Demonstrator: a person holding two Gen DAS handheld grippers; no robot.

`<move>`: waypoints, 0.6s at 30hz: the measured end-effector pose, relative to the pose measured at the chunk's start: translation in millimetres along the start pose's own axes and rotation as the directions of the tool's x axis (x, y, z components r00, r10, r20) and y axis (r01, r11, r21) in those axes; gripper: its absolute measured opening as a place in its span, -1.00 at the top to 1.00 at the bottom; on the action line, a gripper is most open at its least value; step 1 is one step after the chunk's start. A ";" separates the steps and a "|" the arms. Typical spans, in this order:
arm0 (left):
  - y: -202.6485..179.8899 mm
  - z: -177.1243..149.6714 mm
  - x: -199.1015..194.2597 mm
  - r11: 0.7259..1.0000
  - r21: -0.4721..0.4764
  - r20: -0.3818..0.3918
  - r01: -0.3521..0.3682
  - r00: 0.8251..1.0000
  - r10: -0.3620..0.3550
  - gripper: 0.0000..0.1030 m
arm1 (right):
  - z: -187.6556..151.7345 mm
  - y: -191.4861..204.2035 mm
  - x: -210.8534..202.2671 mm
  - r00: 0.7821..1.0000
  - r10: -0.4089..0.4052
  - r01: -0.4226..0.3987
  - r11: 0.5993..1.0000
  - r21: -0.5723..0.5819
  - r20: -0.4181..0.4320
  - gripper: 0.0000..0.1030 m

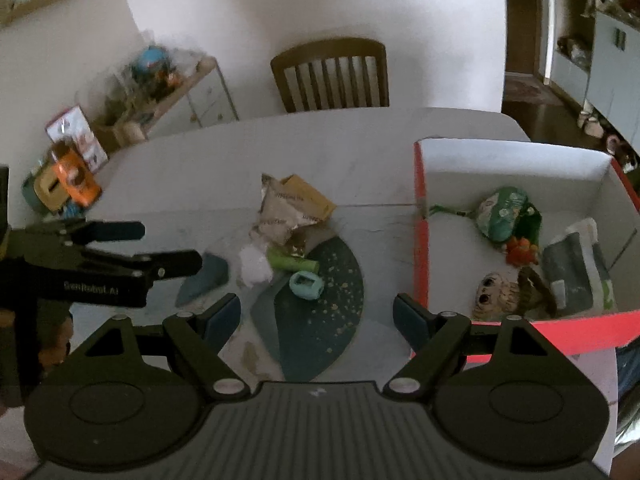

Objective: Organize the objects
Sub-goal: 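Withdraw both tools from the box back toward the pile, then grasp the clear bag of white foam with the left tool while the right tool grasps the teal sharpener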

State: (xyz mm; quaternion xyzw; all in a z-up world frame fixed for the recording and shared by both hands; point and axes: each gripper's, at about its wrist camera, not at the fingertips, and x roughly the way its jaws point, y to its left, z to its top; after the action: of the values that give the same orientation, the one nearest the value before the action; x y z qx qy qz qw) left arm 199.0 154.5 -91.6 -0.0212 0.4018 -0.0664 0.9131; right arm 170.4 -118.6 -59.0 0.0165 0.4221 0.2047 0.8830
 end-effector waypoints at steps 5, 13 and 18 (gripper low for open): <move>5.7 -3.7 16.5 1.000 -0.013 -0.030 0.000 1.000 0.000 -0.98 | -1.5 10.3 28.8 0.999 0.002 -0.005 0.998 -0.064 -0.040 -0.62; 13.3 -6.5 48.0 0.998 -0.068 -0.082 -0.010 0.997 0.004 -0.98 | 3.1 13.0 69.7 0.996 0.015 -0.024 0.994 -0.111 -0.087 -0.62; 16.8 -5.8 62.3 0.994 -0.110 -0.096 -0.001 0.995 -0.009 -0.95 | 5.5 17.1 94.1 0.995 0.000 -0.016 0.988 -0.155 -0.103 -0.60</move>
State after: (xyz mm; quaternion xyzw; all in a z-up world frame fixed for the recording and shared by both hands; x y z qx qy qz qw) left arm 238.1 162.7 -142.5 -0.0690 0.4483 -0.0470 0.8900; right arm 221.3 -66.9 -121.5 -0.0613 0.4497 0.2409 0.8579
